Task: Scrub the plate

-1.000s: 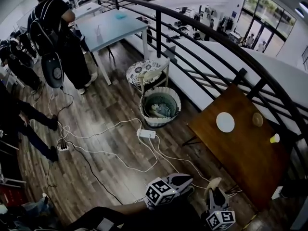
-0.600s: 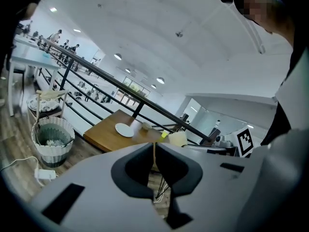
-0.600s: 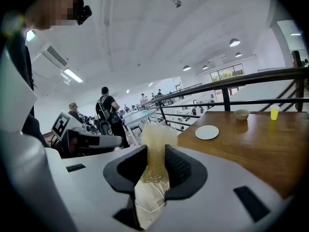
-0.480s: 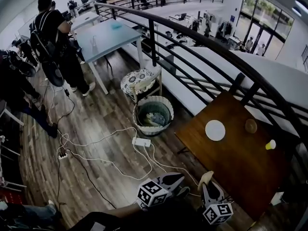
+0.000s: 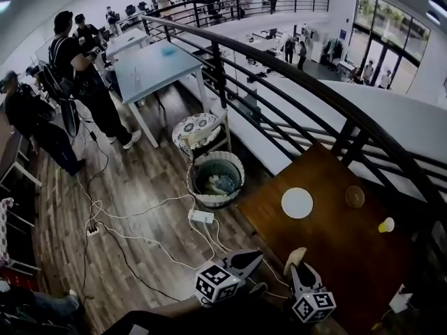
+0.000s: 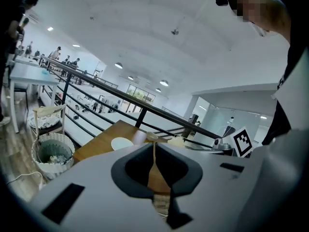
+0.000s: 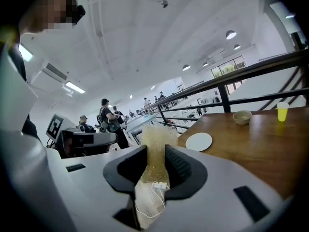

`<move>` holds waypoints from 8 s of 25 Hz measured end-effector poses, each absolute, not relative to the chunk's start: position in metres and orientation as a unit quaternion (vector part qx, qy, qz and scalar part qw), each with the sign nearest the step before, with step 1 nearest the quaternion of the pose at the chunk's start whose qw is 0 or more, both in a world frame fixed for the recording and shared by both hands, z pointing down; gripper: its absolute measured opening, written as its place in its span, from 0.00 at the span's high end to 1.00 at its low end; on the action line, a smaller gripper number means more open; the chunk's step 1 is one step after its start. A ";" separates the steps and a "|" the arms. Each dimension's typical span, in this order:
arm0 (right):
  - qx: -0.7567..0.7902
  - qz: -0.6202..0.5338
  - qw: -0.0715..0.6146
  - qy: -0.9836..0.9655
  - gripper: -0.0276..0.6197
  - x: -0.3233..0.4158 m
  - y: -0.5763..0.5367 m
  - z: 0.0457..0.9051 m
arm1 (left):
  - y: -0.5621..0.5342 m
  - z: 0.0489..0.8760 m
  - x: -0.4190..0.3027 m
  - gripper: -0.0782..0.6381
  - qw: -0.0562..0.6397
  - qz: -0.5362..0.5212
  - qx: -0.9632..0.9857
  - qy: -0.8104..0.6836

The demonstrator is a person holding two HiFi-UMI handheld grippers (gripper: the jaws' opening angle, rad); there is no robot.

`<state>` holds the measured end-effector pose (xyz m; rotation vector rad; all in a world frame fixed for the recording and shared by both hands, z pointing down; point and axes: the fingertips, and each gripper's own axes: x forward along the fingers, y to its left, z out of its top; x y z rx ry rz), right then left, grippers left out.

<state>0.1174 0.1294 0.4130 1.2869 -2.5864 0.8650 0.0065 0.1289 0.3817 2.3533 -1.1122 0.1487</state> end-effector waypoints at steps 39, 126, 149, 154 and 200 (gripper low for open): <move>0.516 0.299 0.080 -0.799 0.76 0.097 -0.060 0.413 | -0.077 0.392 -0.029 0.85 0.292 0.057 0.898 -0.324; 0.402 0.402 0.221 -0.792 0.76 0.041 -0.228 0.629 | -0.196 0.649 0.004 0.85 0.427 0.232 0.790 -0.374; 0.476 0.457 0.185 -0.728 0.76 0.132 -0.228 0.639 | -0.188 0.668 0.012 0.85 0.421 0.278 0.794 -0.340; 0.497 0.457 0.172 -0.718 0.76 0.151 -0.229 0.634 | -0.189 0.671 0.019 0.85 0.435 0.274 0.790 -0.335; 0.442 0.490 0.171 -0.732 0.76 0.117 -0.216 0.644 | -0.200 0.672 0.029 0.85 0.652 0.077 0.677 -0.332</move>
